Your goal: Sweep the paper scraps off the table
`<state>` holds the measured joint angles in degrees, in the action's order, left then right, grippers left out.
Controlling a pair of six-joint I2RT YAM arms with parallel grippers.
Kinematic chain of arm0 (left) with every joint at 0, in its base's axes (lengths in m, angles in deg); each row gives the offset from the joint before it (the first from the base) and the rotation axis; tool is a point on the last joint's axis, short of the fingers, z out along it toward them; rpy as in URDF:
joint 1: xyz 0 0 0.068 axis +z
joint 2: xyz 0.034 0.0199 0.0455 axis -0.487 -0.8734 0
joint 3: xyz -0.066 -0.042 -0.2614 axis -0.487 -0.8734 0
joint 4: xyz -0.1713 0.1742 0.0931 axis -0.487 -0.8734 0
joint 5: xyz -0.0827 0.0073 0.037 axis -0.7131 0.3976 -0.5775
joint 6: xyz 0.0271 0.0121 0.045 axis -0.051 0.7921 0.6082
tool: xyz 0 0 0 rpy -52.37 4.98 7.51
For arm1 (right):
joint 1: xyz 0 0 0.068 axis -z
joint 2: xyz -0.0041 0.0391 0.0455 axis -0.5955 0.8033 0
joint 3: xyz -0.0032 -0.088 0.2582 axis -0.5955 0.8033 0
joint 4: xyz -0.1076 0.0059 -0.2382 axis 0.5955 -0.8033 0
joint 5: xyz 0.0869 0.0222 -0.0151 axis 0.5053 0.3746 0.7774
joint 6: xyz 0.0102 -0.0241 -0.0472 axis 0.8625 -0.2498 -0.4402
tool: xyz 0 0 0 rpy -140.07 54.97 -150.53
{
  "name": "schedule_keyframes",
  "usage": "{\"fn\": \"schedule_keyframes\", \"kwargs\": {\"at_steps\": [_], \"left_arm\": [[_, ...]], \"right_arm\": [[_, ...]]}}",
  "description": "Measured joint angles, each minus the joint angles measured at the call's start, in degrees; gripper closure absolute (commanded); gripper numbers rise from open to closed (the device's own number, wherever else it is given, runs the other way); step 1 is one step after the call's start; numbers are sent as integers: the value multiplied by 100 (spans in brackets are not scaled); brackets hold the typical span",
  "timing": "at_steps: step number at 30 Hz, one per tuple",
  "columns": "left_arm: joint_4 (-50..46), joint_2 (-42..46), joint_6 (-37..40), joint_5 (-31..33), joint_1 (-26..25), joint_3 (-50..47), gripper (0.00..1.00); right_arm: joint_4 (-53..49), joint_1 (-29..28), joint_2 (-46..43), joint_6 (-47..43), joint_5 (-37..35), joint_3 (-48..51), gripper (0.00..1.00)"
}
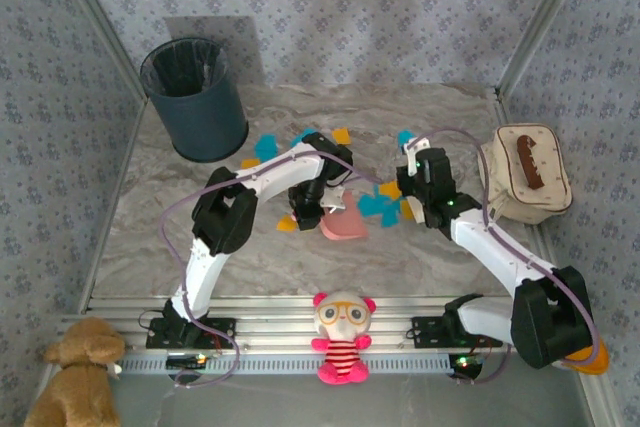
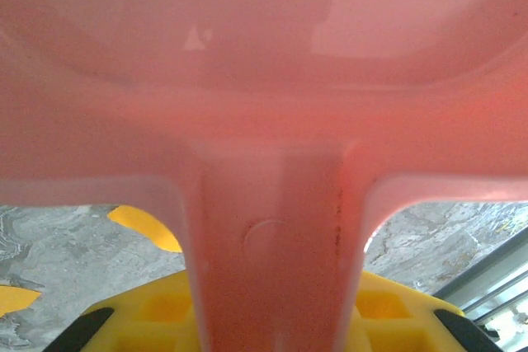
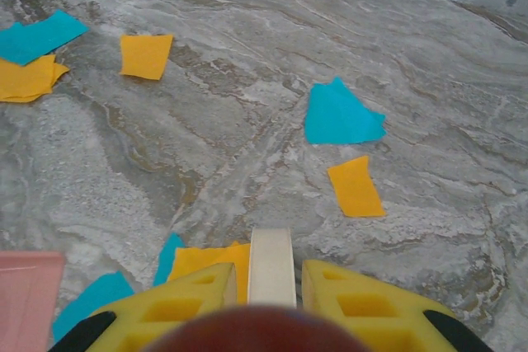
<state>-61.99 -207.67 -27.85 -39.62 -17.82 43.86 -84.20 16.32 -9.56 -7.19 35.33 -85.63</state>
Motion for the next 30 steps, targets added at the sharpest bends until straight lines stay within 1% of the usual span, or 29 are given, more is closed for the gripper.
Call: {"fn": "schedule_keyframes", "kwargs": {"at_steps": [8, 21, 30], "left_arm": [[-74, -273, 17, 0, 0, 208, 100], [-297, -603, 35, 0, 7, 831, 100], [-326, -702, -48, 0, 9, 1049, 100]], "right_arm": [[11, -262, 24, 4, 35, -17, 100], [15, -682, 181, 118, 70, -166, 100], [2, -870, 175, 428, 271, -203, 100]]}}
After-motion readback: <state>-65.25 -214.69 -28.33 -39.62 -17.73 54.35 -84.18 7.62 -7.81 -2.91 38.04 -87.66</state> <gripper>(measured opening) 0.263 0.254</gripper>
